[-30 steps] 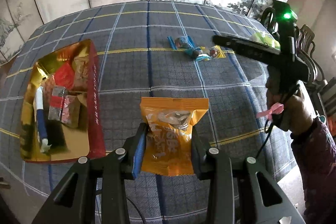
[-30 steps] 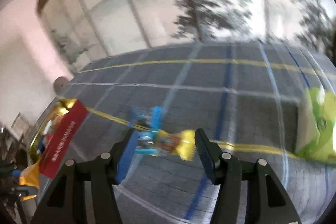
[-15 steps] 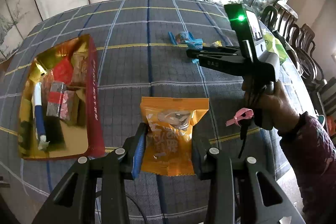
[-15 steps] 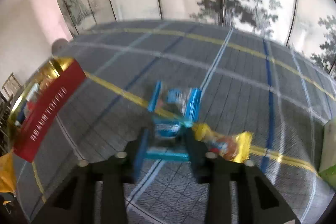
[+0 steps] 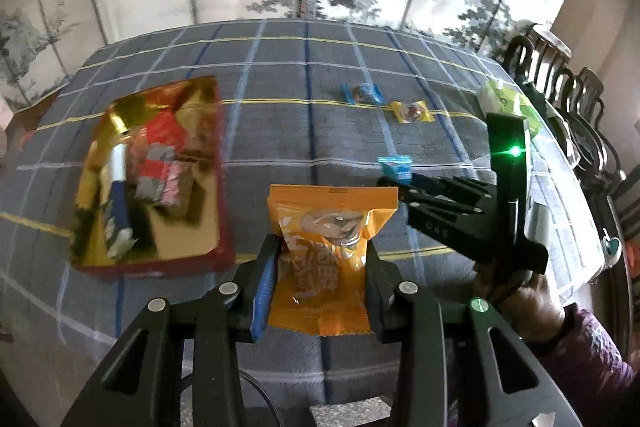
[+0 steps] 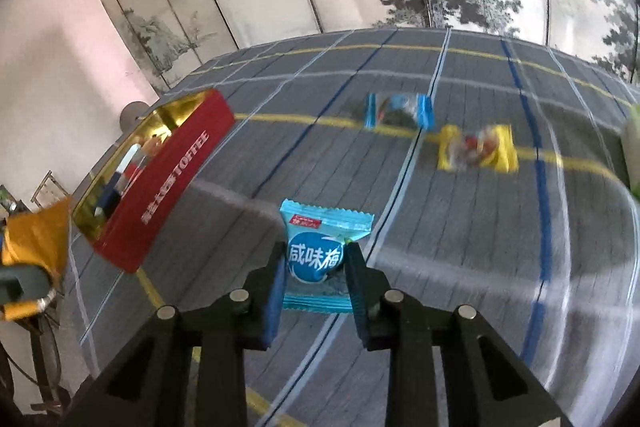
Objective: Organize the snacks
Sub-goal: 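Carry the orange snack bag into the gold tin and open the left gripper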
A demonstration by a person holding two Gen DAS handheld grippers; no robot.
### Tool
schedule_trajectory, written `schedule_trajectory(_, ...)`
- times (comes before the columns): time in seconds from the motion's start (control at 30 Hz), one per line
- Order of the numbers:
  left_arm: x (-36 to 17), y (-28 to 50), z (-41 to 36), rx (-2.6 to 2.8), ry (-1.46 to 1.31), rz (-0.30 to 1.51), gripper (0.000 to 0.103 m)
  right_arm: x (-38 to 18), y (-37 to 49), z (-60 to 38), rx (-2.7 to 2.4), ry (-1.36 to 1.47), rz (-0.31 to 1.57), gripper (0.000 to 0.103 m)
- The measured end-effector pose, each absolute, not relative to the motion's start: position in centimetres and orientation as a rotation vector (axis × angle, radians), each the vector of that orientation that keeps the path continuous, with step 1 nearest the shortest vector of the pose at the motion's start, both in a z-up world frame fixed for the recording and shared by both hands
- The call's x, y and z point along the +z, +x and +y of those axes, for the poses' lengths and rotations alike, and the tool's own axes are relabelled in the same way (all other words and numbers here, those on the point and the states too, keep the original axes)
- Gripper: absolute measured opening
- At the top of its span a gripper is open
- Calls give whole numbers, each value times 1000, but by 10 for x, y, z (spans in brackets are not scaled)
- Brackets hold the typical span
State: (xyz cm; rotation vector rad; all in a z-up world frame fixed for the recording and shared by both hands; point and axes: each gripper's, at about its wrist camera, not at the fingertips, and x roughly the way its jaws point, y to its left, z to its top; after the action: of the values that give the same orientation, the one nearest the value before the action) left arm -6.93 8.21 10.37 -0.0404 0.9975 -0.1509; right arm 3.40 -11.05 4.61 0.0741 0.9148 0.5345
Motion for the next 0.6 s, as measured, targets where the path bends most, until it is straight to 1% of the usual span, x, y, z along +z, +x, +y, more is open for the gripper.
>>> schedule_trajectory(0.6,100,-122,185,47,-158,980,35,41,24,-107,455,31,918,29)
